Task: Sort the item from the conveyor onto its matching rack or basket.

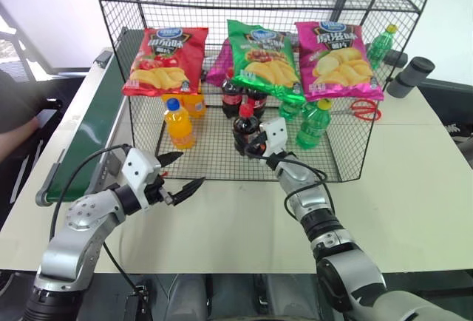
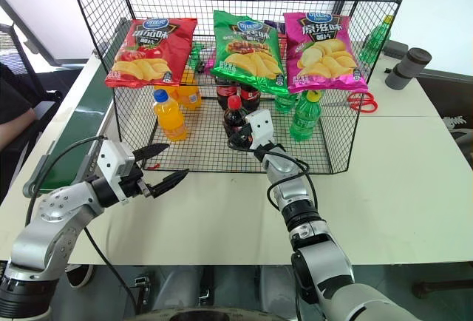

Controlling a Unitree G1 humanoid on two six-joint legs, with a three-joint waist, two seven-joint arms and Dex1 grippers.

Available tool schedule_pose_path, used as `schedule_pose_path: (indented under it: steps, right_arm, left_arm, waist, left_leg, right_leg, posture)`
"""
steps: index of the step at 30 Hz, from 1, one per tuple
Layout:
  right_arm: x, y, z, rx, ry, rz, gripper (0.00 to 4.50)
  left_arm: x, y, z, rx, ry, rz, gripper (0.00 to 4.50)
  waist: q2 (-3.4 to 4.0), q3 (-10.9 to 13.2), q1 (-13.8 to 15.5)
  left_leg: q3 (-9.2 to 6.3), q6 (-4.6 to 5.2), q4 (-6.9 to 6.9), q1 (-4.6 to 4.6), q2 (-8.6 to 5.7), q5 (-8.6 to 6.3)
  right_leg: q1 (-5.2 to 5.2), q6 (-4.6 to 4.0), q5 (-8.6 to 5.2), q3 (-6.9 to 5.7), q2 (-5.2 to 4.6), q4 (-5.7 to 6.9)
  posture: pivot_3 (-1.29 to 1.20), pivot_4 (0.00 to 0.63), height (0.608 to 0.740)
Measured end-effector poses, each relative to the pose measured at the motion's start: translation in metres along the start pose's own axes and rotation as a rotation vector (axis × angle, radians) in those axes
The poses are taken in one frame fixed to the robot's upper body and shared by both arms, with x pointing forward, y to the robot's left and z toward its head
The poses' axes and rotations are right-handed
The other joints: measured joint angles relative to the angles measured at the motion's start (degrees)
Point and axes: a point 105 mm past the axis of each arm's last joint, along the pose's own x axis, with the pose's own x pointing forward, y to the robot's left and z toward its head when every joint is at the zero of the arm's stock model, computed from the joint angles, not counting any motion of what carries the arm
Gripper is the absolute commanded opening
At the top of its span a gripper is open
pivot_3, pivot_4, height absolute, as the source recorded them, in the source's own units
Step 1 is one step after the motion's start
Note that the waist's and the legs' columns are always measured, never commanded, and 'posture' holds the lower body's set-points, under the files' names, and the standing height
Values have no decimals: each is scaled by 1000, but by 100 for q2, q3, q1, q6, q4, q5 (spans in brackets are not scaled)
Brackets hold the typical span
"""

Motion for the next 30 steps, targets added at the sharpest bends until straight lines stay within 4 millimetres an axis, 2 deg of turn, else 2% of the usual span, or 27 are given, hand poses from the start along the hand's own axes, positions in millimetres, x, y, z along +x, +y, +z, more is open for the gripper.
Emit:
schedule_pose_path:
  steps: [3, 7, 11, 17, 20, 24, 27, 30]
  right_arm:
    - [-1, -1, 5, -17, -20, 10, 4430]
    - [-12, -8, 24, -89, -70, 51, 4430]
    - [-38, -12, 25, -113, -38, 138, 4430]
    - [-94, -14, 23, -146, 108, 312, 4430]
    - [-116, -27, 31, -145, 156, 318, 4430]
    - [-149, -60, 42, -163, 248, 258, 4430]
    - [-162, -73, 44, -168, 287, 225, 4430]
    - [-166, -79, 47, -185, 297, 207, 4430]
  left_arm:
    - [0, 0, 0, -1, 1, 1, 4500]
    - [0, 1, -1, -3, 2, 8, 4500]
    - [0, 2, -3, -19, 16, 21, 4500]
    - [1, 4, -6, -38, 41, 39, 4500]
    - [1, 5, -6, -38, 43, 39, 4500]
    - [0, 7, -11, -46, 60, 46, 4500]
    - [-1, 9, -14, -56, 69, 45, 4500]
    - [-1, 10, -15, -49, 78, 34, 4500]
  waist:
    - [0, 0, -2]
    - [0, 0, 15]
    - [0, 0, 23]
    - [2, 0, 25]
    - [2, 0, 34]
    - [2, 0, 58]
    - [2, 0, 38]
    - [2, 0, 37]
  left_leg:
    - [0, 0, 0, 1, 0, 0]
    - [0, 0, 0, 2, -1, 0]
    - [0, 1, 0, 5, -2, -1]
    - [0, 2, -1, 26, -2, -1]
    - [0, 2, -1, 34, -1, -1]
    - [0, 2, 0, 34, -3, -1]
    - [1, 2, -1, 36, 0, -1]
    - [0, 2, 0, 36, 0, -1]
  right_leg:
    - [0, 0, 0, 0, -1, 1]
    - [4, 0, 0, 0, -4, 0]
    - [8, 0, 0, 0, -6, -2]
    - [26, 0, 0, 1, -5, -3]
    - [33, -1, -1, 2, -2, -3]
    - [37, -2, -1, 2, -1, -7]
    - [36, -2, -1, 5, 8, -6]
    - [36, -2, -1, 6, 13, -6]
  posture:
    - [0, 150, 734]
    - [0, 150, 734]
    - [0, 150, 734]
    - [0, 150, 734]
    - [0, 150, 734]
    - [0, 150, 734]
    - [0, 150, 734]
    - [0, 150, 734]
